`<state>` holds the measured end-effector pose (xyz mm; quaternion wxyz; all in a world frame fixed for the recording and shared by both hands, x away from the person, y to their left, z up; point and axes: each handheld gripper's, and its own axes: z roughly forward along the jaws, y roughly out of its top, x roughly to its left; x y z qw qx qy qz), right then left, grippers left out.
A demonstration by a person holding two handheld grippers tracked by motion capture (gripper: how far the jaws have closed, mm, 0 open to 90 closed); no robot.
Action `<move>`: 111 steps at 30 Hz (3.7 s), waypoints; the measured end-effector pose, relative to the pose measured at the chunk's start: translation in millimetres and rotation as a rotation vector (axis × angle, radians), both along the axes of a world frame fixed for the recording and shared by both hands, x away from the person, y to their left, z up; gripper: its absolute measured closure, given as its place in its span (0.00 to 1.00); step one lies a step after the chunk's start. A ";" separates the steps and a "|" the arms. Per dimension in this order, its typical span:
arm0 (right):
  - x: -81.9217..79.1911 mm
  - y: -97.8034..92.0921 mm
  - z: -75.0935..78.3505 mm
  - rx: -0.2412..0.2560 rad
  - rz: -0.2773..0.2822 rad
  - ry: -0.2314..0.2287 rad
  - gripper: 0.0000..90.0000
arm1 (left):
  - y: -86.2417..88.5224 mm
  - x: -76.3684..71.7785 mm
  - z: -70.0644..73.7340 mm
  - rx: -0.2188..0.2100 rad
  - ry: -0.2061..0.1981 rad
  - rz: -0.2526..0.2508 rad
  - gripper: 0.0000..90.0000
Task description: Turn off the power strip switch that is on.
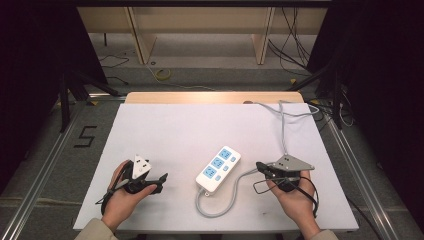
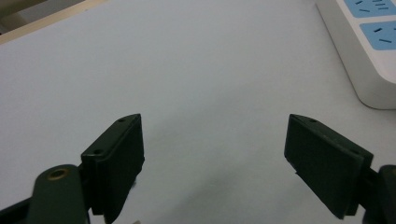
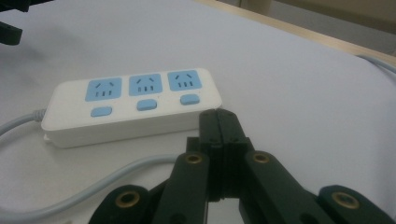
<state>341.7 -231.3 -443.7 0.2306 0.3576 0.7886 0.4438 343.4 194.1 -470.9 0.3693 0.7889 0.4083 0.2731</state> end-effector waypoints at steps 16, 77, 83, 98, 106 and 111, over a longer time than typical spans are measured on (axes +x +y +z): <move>2.2 8.2 0.8 -0.007 0.023 0.000 1.00 | -0.4 0.0 0.1 -0.001 -0.001 0.000 0.22; 10.2 39.2 6.6 -0.031 0.103 0.011 1.00 | -2.8 0.1 0.0 0.002 0.001 -0.008 0.22; 10.8 41.5 7.6 -0.036 0.106 0.015 1.00 | -3.0 0.1 -0.1 0.005 0.001 -0.009 0.22; 12.4 51.4 9.8 -0.052 0.128 0.021 1.00 | -3.1 0.0 0.0 0.009 0.001 -0.010 0.22; 13.0 57.7 10.1 -0.052 0.138 0.026 1.00 | -3.3 0.0 0.0 0.008 0.001 -0.010 0.22; 13.8 62.0 10.3 -0.057 0.148 0.029 1.00 | -3.2 0.1 0.0 0.010 0.000 -0.011 0.22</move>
